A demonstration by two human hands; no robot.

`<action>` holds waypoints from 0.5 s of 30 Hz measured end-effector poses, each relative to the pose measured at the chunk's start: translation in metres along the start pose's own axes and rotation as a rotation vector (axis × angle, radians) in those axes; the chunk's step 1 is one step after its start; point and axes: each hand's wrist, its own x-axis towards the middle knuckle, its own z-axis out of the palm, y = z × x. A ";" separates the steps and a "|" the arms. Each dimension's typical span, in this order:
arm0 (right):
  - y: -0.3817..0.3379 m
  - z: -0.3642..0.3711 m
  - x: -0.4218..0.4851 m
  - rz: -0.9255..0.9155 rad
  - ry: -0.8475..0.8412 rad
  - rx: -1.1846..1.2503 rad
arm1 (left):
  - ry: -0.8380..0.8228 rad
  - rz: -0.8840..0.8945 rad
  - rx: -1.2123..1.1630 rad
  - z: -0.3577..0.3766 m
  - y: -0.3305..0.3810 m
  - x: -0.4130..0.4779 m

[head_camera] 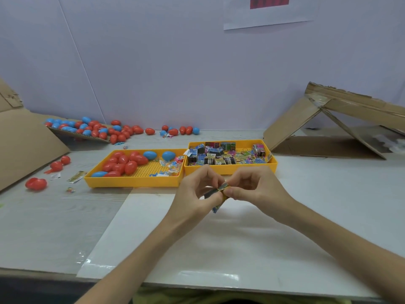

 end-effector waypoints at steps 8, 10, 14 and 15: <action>0.004 -0.003 0.001 0.066 -0.006 0.003 | 0.003 -0.021 0.135 0.001 -0.002 0.004; 0.002 -0.003 0.001 0.064 -0.011 -0.004 | 0.000 -0.039 0.104 -0.001 -0.003 0.004; 0.002 -0.006 0.003 0.058 0.020 0.009 | 0.040 -0.029 0.041 -0.003 -0.002 0.004; 0.001 -0.005 0.003 0.050 0.014 0.011 | 0.049 -0.020 0.049 -0.002 -0.002 0.004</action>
